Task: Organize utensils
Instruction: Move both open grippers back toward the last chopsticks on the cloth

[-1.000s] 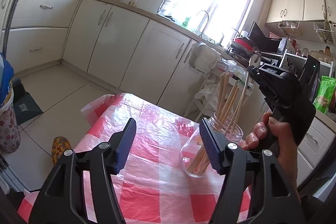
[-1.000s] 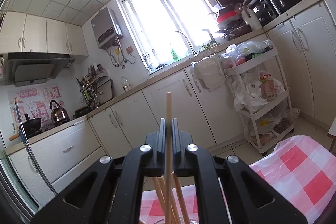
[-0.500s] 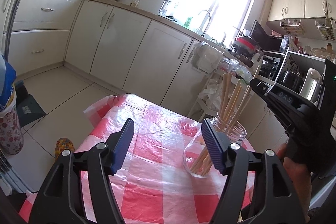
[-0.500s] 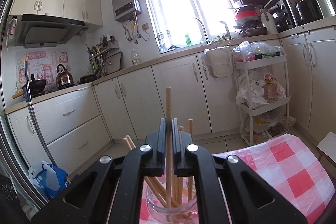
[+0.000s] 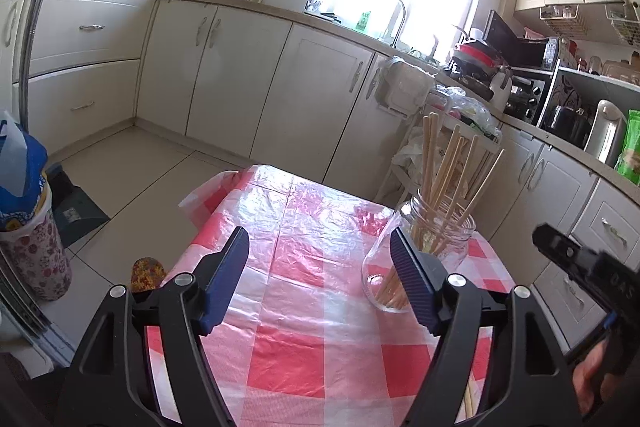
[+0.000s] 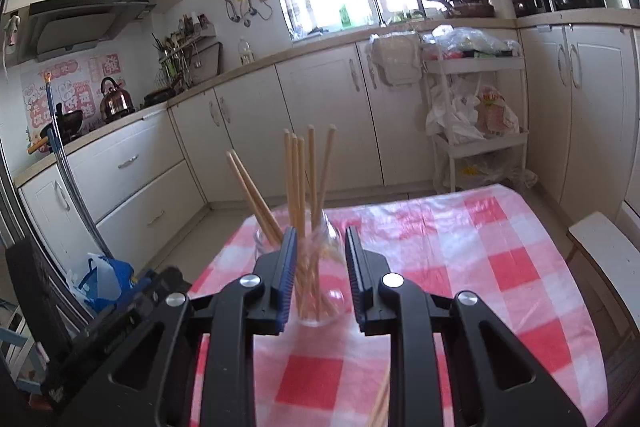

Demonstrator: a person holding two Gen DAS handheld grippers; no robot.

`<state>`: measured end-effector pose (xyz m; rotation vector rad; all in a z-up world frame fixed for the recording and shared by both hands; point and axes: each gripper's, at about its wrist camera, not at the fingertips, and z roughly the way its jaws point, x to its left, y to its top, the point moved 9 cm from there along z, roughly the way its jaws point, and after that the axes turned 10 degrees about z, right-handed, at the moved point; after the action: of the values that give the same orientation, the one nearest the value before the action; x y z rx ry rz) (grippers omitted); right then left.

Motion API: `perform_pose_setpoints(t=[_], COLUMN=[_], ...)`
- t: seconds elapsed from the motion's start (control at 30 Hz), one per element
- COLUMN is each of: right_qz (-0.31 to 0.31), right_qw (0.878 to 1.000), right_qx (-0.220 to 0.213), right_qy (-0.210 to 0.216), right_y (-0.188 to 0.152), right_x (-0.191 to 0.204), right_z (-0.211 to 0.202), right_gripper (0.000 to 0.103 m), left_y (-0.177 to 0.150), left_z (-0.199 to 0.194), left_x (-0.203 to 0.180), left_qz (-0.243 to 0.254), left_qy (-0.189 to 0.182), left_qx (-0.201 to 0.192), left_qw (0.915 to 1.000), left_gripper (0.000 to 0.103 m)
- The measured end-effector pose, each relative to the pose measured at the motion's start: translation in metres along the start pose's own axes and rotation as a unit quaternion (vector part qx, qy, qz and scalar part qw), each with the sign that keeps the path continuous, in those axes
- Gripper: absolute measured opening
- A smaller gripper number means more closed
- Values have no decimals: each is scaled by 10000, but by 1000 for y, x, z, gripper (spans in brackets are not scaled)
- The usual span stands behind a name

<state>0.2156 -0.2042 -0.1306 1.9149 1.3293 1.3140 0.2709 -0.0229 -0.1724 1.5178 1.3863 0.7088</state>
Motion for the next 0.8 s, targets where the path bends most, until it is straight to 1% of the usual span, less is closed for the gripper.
perform_pose_setpoints(t=[0.17, 0.33, 0.57, 0.67, 0.8], right_qz=[187, 223, -1, -78, -105], right_qw=[9957, 9863, 9761, 9726, 9723], right_qx=[822, 1520, 2030, 2166, 2167], right_qy=[-379, -608, -776, -837, -873], right_y=[-53, -93, -125, -133, -134], right_x=[-34, -49, -50, -52, -56], right_z=[-17, -16, -8, -6, -7], right_gripper=[25, 25, 25, 25, 25], left_y=[-6, -14, -22, -24, -24], left_z=[-12, -22, -38, -41, -45], left_x=[-6, -16, -33, -40, -49], left_qz=[187, 410, 654, 744, 827], left_qy=[138, 189, 92, 60, -18], left_qx=[237, 468, 654, 713, 733], left_qw=[9994, 9979, 9957, 9947, 9939], left_gripper=[71, 74, 79, 80, 81])
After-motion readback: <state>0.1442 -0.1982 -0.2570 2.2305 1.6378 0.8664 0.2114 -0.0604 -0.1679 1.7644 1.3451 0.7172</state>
